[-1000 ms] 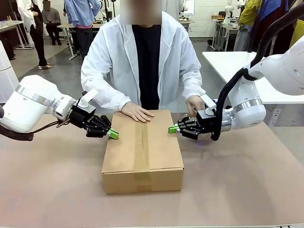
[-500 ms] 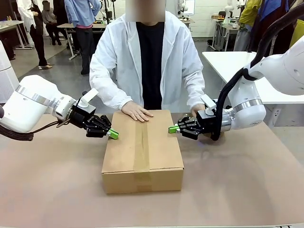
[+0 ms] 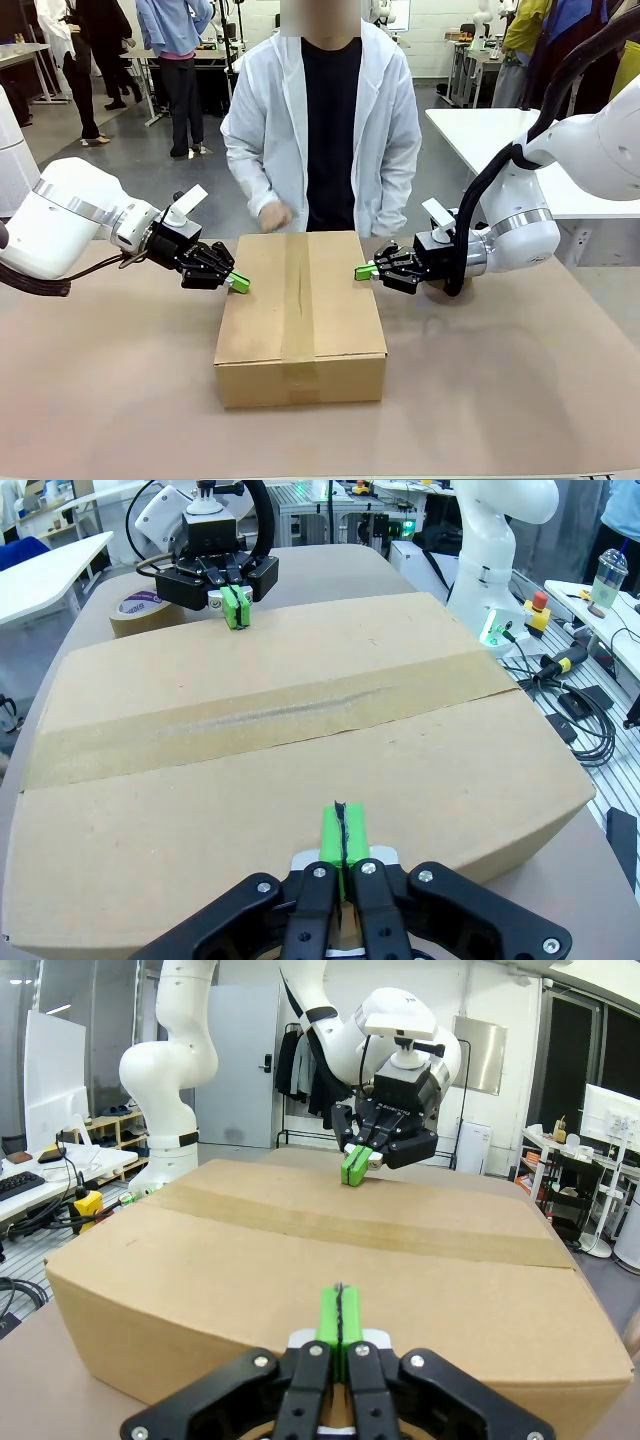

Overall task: Wrap the clocks to prevent damage.
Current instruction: After the human seals the box with tape, release both hands from the side flaps of the Package Box.

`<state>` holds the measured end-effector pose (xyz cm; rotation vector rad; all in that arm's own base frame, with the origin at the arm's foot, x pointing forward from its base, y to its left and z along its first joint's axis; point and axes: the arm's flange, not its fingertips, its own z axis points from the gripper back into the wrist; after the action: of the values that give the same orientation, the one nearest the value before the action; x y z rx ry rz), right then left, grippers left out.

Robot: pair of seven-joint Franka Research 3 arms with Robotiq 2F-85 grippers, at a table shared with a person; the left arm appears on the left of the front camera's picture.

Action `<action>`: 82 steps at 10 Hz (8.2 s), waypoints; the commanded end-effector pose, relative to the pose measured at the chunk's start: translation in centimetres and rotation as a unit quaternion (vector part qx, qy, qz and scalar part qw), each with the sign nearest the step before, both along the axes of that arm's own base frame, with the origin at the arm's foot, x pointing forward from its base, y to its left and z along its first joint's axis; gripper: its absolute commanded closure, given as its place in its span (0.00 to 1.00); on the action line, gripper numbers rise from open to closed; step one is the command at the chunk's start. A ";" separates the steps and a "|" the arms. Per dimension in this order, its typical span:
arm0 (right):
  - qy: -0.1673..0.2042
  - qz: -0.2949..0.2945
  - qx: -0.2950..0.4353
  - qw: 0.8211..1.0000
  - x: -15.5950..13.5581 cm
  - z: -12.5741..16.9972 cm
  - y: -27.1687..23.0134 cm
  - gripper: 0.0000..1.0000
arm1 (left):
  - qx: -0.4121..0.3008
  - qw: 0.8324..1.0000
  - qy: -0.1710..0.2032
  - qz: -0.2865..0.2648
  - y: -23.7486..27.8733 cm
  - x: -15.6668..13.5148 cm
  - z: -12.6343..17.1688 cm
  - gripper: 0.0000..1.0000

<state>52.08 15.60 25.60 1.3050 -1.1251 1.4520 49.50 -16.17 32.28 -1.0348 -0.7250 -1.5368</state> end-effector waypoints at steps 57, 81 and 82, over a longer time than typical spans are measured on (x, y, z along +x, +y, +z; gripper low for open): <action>0.006 -0.167 -0.299 0.939 -13.5 24.3 -8.2 0.00 | 0.226 0.962 0.053 0.141 12.5 -5.8 19.3 0.00; 0.056 -0.185 -0.061 0.979 -13.1 26.4 -32.0 0.00 | 0.009 0.969 0.010 0.246 33.4 -8.9 26.2 0.00; 0.056 -0.185 -0.061 0.979 -13.1 26.4 -32.0 0.00 | 0.009 0.969 0.010 0.246 33.4 -8.9 26.2 0.00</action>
<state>38.75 -16.31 51.85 1.0124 -1.1207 1.1344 40.62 17.30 58.25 -0.7796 -0.8731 -1.0960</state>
